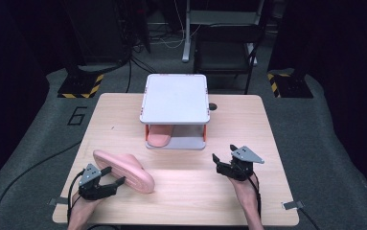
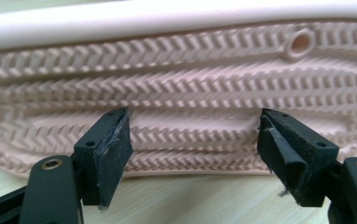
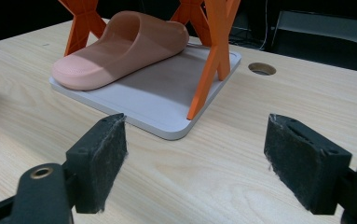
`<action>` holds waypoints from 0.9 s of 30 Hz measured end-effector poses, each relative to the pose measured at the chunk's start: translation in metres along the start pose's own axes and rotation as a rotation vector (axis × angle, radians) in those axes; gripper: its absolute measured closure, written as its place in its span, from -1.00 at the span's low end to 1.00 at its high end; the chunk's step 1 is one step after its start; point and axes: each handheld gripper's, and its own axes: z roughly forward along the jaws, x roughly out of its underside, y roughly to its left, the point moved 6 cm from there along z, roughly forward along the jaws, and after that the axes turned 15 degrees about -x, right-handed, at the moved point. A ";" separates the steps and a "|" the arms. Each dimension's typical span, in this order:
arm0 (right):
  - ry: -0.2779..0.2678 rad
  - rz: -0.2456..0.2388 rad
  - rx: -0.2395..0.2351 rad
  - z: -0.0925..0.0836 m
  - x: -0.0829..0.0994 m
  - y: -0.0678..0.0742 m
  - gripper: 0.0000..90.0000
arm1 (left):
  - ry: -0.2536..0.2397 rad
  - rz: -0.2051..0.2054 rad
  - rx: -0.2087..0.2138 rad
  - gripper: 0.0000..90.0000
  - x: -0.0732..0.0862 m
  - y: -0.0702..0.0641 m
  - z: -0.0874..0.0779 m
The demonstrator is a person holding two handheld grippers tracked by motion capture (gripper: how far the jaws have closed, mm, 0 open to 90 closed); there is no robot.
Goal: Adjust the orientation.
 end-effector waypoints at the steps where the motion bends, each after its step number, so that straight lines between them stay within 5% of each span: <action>1: 0.002 -0.002 -0.002 -0.001 0.000 0.000 -0.54 | -0.021 -0.017 0.031 -0.42 -0.004 0.001 -0.005; 3: -0.002 -0.001 -0.001 -0.003 -0.001 0.000 -0.54 | -0.099 -0.055 0.087 -0.39 -0.018 0.004 -0.020; 6: -0.004 -0.013 -0.003 -0.005 -0.001 0.000 -0.54 | -0.204 -0.083 0.070 -0.38 -0.048 0.018 -0.032; 8: -0.007 -0.002 0.003 -0.006 -0.001 0.001 -0.54 | -0.228 -0.097 0.058 -0.37 -0.066 0.032 -0.027; 10: -0.009 -0.009 -0.009 -0.005 -0.002 0.003 -0.53 | -0.192 -0.077 0.018 -0.35 -0.071 0.042 -0.017; 15: -0.012 -0.008 -0.007 -0.004 -0.003 0.002 -0.53 | -0.069 0.001 0.019 -0.30 -0.057 0.042 -0.003; 19: -0.020 0.001 -0.001 -0.004 -0.003 0.000 -0.53 | -0.100 0.012 0.022 -0.26 -0.046 0.039 -0.016; 27: -0.029 0.000 0.001 -0.005 -0.003 0.002 -0.53 | -0.081 0.036 0.010 -0.26 -0.018 0.041 -0.051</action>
